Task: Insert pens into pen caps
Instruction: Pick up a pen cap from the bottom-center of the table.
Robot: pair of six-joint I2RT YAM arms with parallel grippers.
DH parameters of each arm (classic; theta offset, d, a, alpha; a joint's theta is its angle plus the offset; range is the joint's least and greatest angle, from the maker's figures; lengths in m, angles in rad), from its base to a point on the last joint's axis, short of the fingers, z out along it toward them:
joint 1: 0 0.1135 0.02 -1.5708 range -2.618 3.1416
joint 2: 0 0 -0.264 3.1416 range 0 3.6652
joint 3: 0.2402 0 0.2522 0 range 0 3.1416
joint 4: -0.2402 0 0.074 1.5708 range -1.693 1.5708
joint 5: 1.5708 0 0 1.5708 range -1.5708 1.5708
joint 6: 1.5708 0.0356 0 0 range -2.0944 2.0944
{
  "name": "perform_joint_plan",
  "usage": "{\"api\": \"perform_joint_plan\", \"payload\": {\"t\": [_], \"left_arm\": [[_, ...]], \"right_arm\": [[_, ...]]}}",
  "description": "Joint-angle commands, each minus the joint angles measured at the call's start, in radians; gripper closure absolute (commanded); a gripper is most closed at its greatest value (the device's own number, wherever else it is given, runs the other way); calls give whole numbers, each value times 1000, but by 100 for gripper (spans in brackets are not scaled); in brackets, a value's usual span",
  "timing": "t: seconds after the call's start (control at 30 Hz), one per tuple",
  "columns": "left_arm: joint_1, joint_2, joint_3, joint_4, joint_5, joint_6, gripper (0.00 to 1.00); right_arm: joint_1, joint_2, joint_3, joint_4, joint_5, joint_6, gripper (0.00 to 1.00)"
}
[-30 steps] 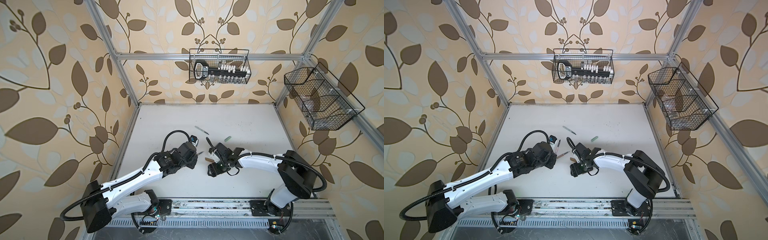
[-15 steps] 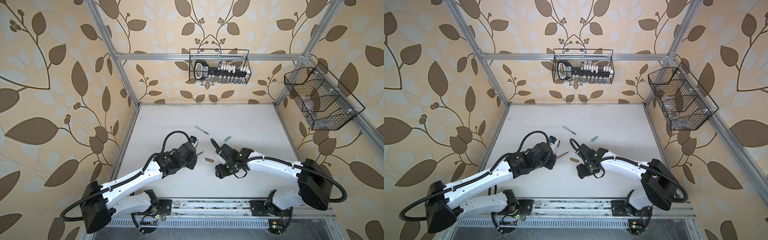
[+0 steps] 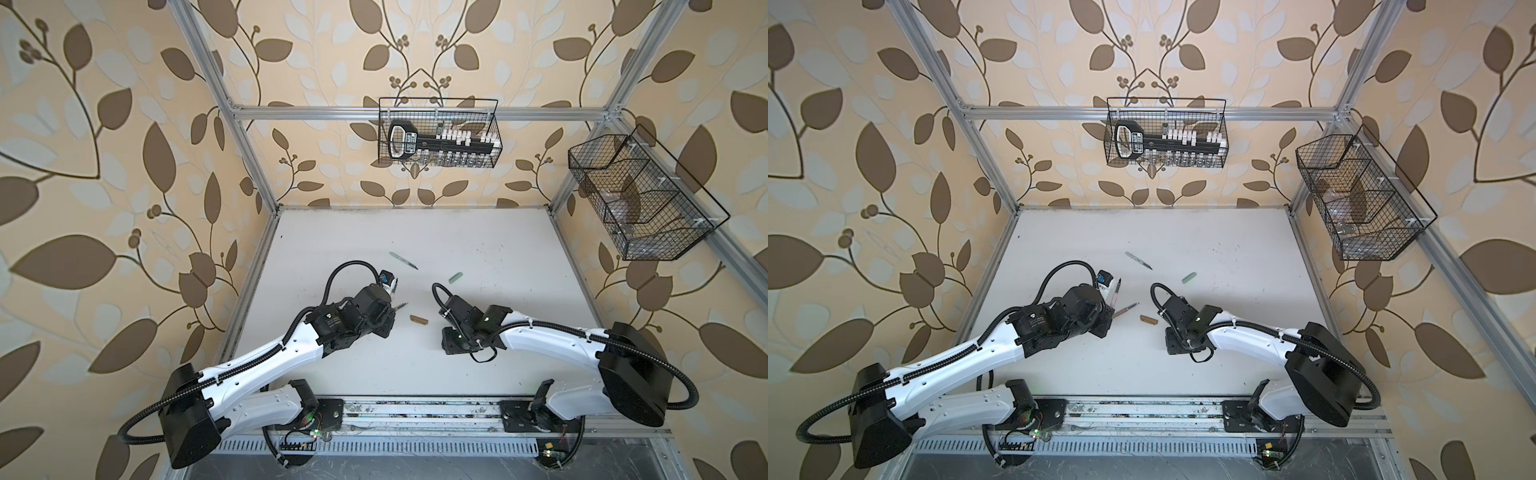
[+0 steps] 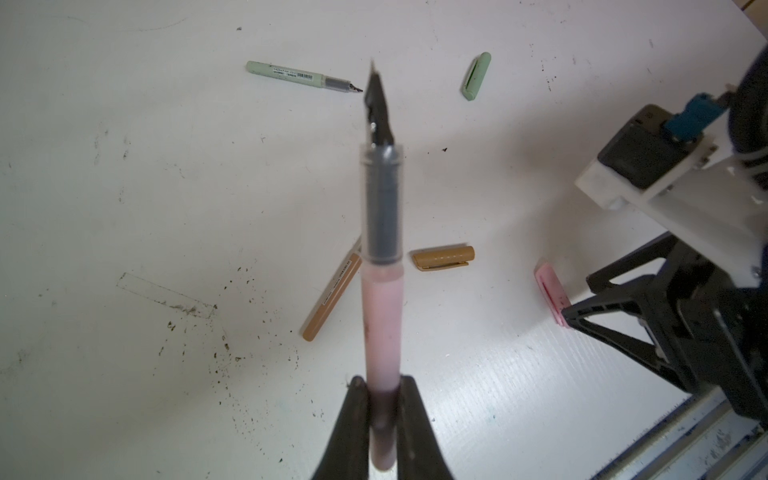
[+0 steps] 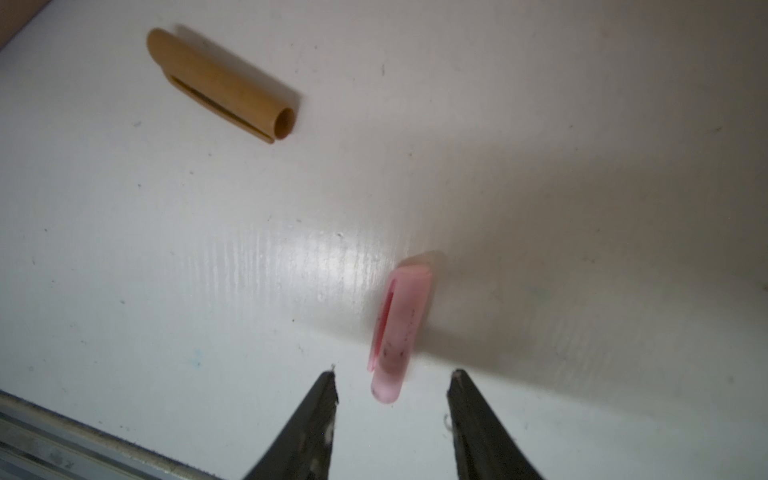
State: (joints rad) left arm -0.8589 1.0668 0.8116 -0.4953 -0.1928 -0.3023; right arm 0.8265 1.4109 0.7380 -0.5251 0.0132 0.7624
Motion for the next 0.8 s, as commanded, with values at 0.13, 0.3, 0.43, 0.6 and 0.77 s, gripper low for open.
{"api": "perform_joint_plan", "payload": {"t": [0.13,0.3,0.43,0.6,0.77], "left_arm": [[-6,-33,-6,26,1,12,87],[-6,-28,-8,35,4,11,87],[-6,-22,-2,35,11,12,87],[-6,-18,0,34,9,13,87],[-6,-24,0,29,4,11,87]], "right_arm": [[-44,7,-22,82,-76,-63,57],[-86,14,-51,120,-113,-88,61],[-96,26,-60,116,-127,-107,63],[-105,40,-73,141,-152,-108,66],[-126,39,-96,168,-169,-109,68]]}}
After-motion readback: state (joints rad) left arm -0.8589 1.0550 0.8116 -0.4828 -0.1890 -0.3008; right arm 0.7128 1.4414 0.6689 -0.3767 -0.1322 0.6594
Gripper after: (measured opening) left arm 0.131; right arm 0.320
